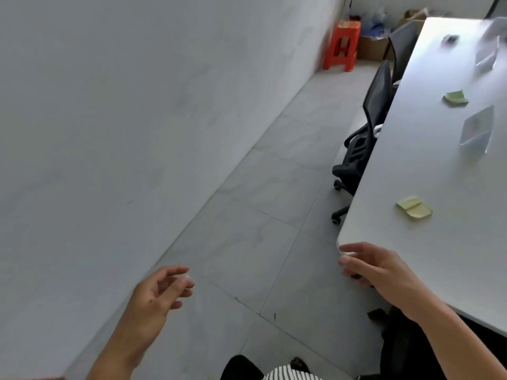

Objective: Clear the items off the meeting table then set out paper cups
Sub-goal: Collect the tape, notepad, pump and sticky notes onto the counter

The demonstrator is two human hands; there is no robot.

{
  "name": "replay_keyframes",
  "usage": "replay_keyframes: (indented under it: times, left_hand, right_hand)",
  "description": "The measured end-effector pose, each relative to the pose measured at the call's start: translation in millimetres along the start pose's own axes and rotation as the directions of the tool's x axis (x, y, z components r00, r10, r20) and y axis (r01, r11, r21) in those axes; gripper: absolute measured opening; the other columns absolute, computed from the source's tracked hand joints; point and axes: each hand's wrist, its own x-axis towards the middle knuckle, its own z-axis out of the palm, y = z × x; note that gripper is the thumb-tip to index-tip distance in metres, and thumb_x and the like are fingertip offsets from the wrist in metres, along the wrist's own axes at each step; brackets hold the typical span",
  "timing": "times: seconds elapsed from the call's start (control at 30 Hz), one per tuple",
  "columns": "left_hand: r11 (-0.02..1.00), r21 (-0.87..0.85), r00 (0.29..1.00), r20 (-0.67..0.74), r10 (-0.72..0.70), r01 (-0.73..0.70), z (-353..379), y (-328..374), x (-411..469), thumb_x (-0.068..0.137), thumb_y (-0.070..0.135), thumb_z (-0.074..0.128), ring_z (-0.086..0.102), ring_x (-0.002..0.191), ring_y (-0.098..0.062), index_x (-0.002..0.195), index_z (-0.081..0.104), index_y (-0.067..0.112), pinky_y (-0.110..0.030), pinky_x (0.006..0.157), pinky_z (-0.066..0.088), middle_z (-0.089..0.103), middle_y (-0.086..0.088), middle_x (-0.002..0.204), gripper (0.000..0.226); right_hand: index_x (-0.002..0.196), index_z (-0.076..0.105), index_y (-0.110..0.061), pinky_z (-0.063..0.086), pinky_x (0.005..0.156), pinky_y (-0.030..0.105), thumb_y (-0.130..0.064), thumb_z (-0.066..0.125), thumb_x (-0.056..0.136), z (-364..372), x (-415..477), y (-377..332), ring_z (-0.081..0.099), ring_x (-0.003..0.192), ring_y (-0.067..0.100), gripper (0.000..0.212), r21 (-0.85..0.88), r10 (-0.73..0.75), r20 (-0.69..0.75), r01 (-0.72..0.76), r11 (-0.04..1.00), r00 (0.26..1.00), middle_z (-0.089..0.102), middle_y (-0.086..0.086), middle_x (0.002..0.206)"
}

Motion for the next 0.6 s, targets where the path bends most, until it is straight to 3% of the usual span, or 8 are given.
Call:
replay_keyframes:
  times: [0.1, 0.23, 0.37, 0.47, 0.6]
  left_hand:
    - [0.999, 0.005, 0.997, 0.056, -0.051, 0.051, 10, 13, 61, 0.091, 0.017, 0.065, 0.071, 0.087, -0.025, 0.102, 0.068, 0.015, -0.034, 0.072, 0.051, 0.075, -0.008, 0.087, 0.012]
    - [0.988, 0.133, 0.963, 0.246, -0.111, 0.08, 22, 42, 158, 0.068, 0.038, 0.064, 0.071, 0.086, -0.023, 0.1, 0.068, 0.019, -0.029, 0.069, 0.051, 0.074, -0.008, 0.09, 0.038]
    - [0.989, 0.148, 0.953, 0.301, -0.019, -0.027, 31, 90, 265, 0.091, 0.022, 0.065, 0.069, 0.091, -0.023, 0.105, 0.066, 0.017, -0.032, 0.074, 0.051, 0.073, -0.009, 0.095, 0.015]
    - [0.976, 0.173, 0.941, 0.332, 0.066, -0.129, 54, 141, 332, 0.093, 0.018, 0.059, 0.068, 0.093, -0.027, 0.105, 0.066, 0.016, -0.034, 0.074, 0.05, 0.072, -0.01, 0.094, 0.013]
    - [0.945, 0.195, 0.848, 0.514, 0.13, -0.263, 115, 205, 382, 0.093, 0.018, 0.059, 0.068, 0.091, -0.025, 0.101, 0.066, 0.02, -0.033, 0.074, 0.05, 0.072, -0.009, 0.094, 0.01]
  right_hand:
    - [0.107, 0.068, -0.02, 0.053, 0.068, 0.03, -0.022, 0.067, 0.088, -4, 52, -17, 0.071, 0.076, 0.012, 0.019, -0.009, 0.028, -0.018, -0.028, 1.0, 0.999, 0.074, 0.006, 0.092]
    - [0.105, 0.068, -0.021, 0.052, 0.067, 0.031, -0.023, 0.067, 0.088, -11, 109, -13, 0.071, 0.084, 0.023, 0.017, 0.03, 0.126, -0.144, -0.123, 0.992, 0.982, 0.074, 0.007, 0.092]
    - [0.107, 0.068, -0.02, 0.052, 0.068, 0.03, -0.024, 0.067, 0.089, -16, 149, -21, 0.071, 0.087, 0.022, 0.018, 0.11, 0.244, -0.226, -0.224, 0.968, 0.943, 0.074, 0.007, 0.095]
    - [0.106, 0.067, -0.023, 0.053, 0.067, 0.028, -0.024, 0.066, 0.09, -26, 169, -35, 0.071, 0.087, 0.02, 0.017, 0.172, 0.273, -0.304, -0.229, 0.958, 0.913, 0.074, 0.004, 0.096]
    - [0.108, 0.067, -0.021, 0.053, 0.068, 0.029, -0.023, 0.066, 0.09, -46, 181, -31, 0.071, 0.086, 0.019, 0.018, 0.299, 0.359, -0.432, -0.244, 0.923, 0.827, 0.073, 0.003, 0.098]
